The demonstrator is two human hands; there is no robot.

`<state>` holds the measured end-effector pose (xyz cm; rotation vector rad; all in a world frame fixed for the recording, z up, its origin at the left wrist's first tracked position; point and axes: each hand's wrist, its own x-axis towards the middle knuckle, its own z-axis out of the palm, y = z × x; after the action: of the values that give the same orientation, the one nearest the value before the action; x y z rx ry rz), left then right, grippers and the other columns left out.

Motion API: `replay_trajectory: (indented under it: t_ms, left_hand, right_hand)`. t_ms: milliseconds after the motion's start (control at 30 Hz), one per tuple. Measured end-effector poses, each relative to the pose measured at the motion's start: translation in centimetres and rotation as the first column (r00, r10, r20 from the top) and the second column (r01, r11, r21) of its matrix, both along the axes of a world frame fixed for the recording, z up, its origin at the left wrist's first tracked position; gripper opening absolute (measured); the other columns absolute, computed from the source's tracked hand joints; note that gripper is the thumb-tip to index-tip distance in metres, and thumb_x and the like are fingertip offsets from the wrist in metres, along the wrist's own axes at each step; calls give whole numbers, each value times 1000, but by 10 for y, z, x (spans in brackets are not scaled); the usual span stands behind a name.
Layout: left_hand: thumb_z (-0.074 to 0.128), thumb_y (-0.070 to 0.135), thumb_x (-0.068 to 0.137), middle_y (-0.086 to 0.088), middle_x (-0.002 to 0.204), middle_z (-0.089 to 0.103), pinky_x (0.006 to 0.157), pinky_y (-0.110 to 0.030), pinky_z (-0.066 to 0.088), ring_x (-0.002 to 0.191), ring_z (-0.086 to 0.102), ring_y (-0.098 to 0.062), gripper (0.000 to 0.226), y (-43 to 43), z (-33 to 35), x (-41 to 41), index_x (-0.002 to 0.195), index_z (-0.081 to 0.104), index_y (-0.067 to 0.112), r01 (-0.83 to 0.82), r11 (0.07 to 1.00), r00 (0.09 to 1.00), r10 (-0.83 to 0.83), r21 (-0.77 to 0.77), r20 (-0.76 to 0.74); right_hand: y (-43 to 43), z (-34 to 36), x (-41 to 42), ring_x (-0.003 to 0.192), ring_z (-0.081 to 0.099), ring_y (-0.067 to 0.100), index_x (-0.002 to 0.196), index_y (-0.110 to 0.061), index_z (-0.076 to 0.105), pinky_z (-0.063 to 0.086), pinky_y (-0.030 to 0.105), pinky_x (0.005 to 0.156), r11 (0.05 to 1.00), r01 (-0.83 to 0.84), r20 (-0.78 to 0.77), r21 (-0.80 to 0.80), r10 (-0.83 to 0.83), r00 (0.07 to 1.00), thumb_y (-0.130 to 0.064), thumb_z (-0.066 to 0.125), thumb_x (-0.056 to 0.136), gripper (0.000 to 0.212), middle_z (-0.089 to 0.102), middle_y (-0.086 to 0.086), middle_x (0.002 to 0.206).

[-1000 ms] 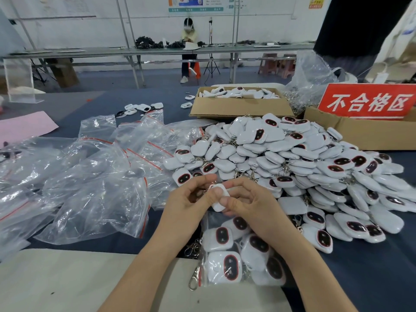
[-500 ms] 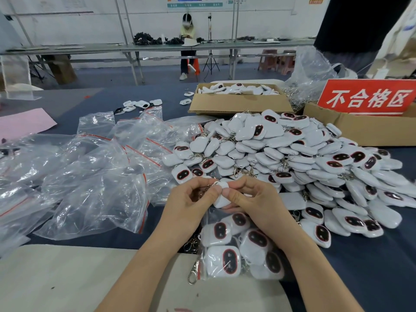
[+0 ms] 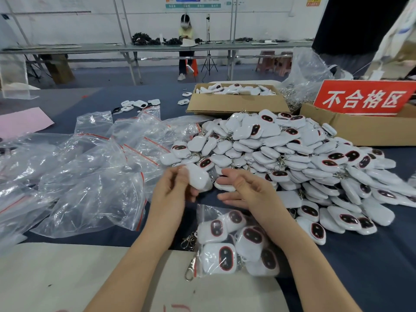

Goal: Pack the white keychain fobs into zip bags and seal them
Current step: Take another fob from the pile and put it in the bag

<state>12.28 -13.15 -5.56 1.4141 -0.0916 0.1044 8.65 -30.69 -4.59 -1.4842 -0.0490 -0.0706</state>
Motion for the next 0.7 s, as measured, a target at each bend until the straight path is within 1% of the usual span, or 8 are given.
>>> replay_trajectory:
  t_ms: [133, 233, 300, 400, 467, 533, 600, 700]
  left_hand:
    - [48, 7, 105, 0, 69, 68, 53, -22, 52, 56, 57, -11, 16, 12, 13, -4, 108, 62, 13, 2, 916, 990, -60, -401, -131]
    - [57, -5, 93, -5, 78, 70, 68, -25, 61, 68, 67, -14, 24, 26, 17, -13, 109, 62, 12, 70, 884, 982, -141, -463, -122]
    - [65, -2, 82, -7, 86, 73, 78, -24, 61, 75, 70, -16, 22, 35, 13, -21, 99, 65, 13, 101, 928, 988, -137, -359, -77]
    - [69, -1, 87, -3, 88, 74, 80, -20, 57, 82, 70, -14, 26, 53, 4, -32, 83, 66, 24, 92, 993, 995, -95, 74, 39]
    - [68, 8, 95, 0, 86, 72, 83, -32, 55, 82, 67, -18, 24, 65, -1, -37, 87, 66, 30, 80, 926, 981, -138, 370, 133]
    - [61, 29, 92, 0, 89, 72, 88, -47, 51, 88, 66, -28, 9, 72, -3, -42, 100, 64, 29, 97, 835, 968, -206, 542, 145]
    - [56, 35, 88, -3, 86, 70, 84, -48, 51, 84, 63, -35, 19, 72, -5, -45, 105, 62, 30, 114, 787, 960, -243, 606, 135]
    - [55, 29, 88, -8, 85, 67, 80, -56, 50, 81, 58, -41, 20, 67, -3, -47, 106, 62, 28, 149, 775, 948, -288, 615, 134]
  right_hand:
    - [-6, 2, -3, 96, 74, 22, 115, -26, 71, 60, 25, 79, 997, -9, -23, 77, 11, 1000, -48, 55, 91, 36, 76, -2, 111]
    - [-7, 6, -4, 98, 74, 23, 115, -24, 72, 60, 27, 79, 992, -1, -20, 127, 3, 1000, -52, 56, 89, 41, 75, 2, 112]
    - [-8, 8, -5, 99, 74, 24, 114, -23, 72, 60, 29, 80, 991, -4, -6, 133, 5, 1000, -52, 55, 90, 42, 75, 3, 112]
    - [-9, 10, -4, 99, 73, 24, 113, -25, 73, 60, 29, 82, 992, -28, 34, 120, 24, 999, -51, 55, 92, 39, 75, 2, 113]
    - [-6, 12, -4, 98, 74, 20, 112, -26, 73, 60, 26, 82, 998, -45, 54, 39, 43, 998, -50, 55, 91, 37, 76, -1, 111]
    - [-1, 11, -4, 93, 73, 9, 107, -32, 70, 58, 21, 80, 980, -60, 67, -192, 74, 995, -50, 54, 89, 31, 75, -6, 108]
    - [5, 6, -4, 90, 69, -3, 103, -43, 64, 56, 17, 80, 886, -93, 52, -454, 131, 990, -50, 55, 91, 17, 73, -19, 100]
    - [8, 0, -4, 91, 66, -10, 97, -50, 64, 53, 13, 82, 796, -128, 25, -592, 177, 984, -40, 59, 97, 11, 71, -30, 92]
